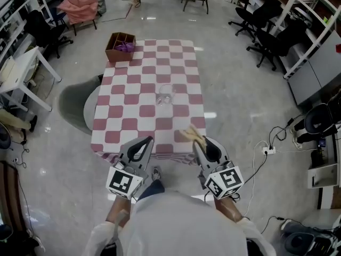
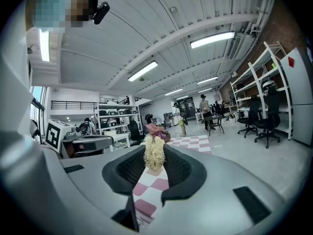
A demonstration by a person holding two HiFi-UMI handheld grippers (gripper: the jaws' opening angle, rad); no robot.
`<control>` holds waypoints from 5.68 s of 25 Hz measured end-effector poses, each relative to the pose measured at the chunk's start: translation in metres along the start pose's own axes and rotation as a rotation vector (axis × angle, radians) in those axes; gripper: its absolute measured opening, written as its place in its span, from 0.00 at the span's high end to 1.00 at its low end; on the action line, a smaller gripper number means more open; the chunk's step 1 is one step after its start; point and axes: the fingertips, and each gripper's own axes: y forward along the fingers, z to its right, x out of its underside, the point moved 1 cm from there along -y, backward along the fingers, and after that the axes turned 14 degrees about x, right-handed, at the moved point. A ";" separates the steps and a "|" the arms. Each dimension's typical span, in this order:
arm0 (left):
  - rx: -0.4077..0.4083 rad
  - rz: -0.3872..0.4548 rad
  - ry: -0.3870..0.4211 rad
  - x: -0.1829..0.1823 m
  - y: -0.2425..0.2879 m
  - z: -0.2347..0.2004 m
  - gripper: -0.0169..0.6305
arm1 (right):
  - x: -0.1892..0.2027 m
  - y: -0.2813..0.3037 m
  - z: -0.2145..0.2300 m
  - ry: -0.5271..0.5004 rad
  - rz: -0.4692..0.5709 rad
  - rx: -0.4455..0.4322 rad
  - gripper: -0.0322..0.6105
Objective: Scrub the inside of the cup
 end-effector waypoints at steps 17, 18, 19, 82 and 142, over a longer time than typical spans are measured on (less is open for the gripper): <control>0.124 -0.021 0.009 0.010 0.034 -0.111 0.92 | -0.013 0.094 -0.008 0.020 0.022 0.131 0.77; 0.125 -0.027 0.008 0.011 0.036 -0.115 0.92 | -0.012 0.096 -0.008 0.020 0.020 0.134 0.77; 0.127 -0.029 0.008 0.012 0.037 -0.117 0.92 | -0.012 0.099 -0.007 0.019 0.018 0.138 0.77; 0.056 -0.077 -0.003 0.089 0.152 -0.172 0.85 | -0.017 0.191 0.058 0.015 -0.066 -0.014 0.77; 0.163 -0.324 -0.141 0.213 0.245 -0.185 0.39 | 0.016 0.179 0.103 0.030 -0.164 0.056 0.77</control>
